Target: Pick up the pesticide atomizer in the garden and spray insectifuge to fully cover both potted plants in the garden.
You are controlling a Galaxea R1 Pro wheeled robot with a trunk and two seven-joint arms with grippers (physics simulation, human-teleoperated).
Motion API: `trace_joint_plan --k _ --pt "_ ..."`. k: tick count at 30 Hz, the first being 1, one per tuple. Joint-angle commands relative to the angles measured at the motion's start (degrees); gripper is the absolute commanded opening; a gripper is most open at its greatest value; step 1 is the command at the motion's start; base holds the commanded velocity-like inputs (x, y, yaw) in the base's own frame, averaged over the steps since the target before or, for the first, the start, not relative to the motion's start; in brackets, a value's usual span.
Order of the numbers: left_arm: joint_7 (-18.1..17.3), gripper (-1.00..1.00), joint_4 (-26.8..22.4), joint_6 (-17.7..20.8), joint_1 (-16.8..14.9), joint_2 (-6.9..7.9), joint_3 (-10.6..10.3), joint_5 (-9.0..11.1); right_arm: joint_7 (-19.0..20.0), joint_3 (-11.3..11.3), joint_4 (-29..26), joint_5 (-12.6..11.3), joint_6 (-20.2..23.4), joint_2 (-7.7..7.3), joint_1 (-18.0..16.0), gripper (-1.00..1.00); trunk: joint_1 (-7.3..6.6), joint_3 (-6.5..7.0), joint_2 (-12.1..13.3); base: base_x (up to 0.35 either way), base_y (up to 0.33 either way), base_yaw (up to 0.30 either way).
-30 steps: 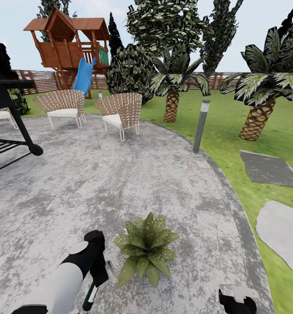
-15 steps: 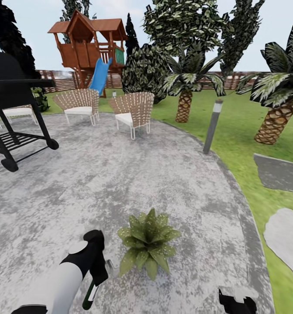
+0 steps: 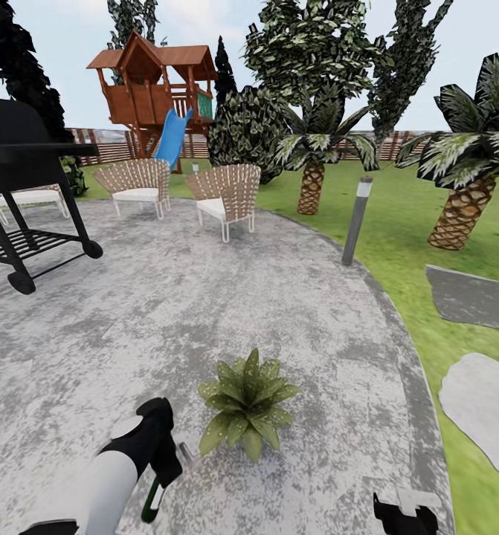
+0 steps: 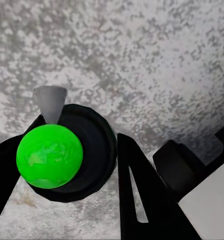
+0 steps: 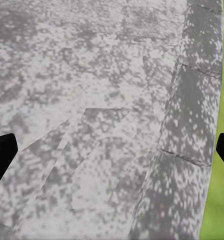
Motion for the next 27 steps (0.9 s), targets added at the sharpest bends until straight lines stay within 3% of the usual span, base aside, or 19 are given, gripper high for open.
trace_joint_plan --k 1,13,22,27 --pt "0.36 -1.00 -0.01 0.42 -0.02 -0.09 0.55 -0.05 -0.28 -0.30 0.10 0.61 -0.19 -0.01 -0.07 1.00 -0.01 -0.05 -0.02 0.000 0.000 0.000" --pt "1.07 -1.00 5.14 0.42 -0.02 0.51 0.65 0.22 -0.28 -0.30 0.08 0.52 -0.19 0.07 -0.10 1.00 -0.01 -0.05 -0.02 0.000 0.000 0.010" --pt "0.86 -1.00 5.10 0.42 -0.04 0.44 0.71 0.21 -0.28 -0.30 0.10 0.52 -0.19 0.10 -0.10 1.00 -0.01 -0.05 -0.02 0.007 0.000 0.244" --pt "0.67 -1.00 5.11 0.52 -0.09 0.37 0.63 0.05 -0.28 -0.30 0.10 0.52 -0.19 0.12 -0.10 1.00 -0.01 -0.05 -0.02 0.224 0.000 0.264"
